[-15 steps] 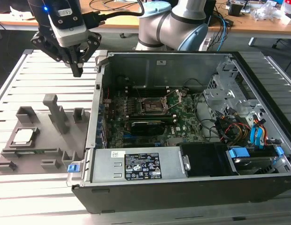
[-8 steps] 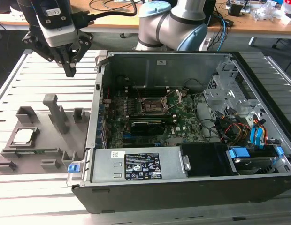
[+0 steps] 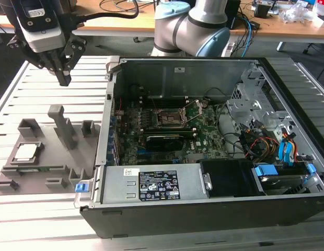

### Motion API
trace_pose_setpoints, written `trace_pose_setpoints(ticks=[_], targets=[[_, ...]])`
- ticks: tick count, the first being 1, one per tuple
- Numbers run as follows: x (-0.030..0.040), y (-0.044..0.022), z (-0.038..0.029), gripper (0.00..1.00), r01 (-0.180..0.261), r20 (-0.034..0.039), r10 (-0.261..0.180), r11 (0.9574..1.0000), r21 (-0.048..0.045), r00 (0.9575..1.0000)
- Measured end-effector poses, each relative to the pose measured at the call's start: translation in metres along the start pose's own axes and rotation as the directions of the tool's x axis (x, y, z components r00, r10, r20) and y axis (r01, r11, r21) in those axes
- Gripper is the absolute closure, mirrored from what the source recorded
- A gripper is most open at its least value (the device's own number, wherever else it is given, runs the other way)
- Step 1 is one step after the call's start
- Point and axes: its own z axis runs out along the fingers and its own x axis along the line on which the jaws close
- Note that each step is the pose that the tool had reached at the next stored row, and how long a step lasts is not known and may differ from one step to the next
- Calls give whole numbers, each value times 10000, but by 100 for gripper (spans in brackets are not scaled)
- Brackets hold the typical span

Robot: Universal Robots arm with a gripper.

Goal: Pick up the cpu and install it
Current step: 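Reach for the cpu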

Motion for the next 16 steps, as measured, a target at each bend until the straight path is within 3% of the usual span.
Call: trace_pose_setpoints(ticks=[7, 12, 14, 16], targets=[[197, -15, -5, 89, 0, 0, 0, 10000, 0, 10000], [409, -30, -10, 89, -1, 0, 1, 10000, 0, 10000], [529, -40, -13, 89, 0, 0, 0, 10000, 1, 10000], [577, -43, -13, 89, -1, -1, 1, 10000, 0, 10000]])
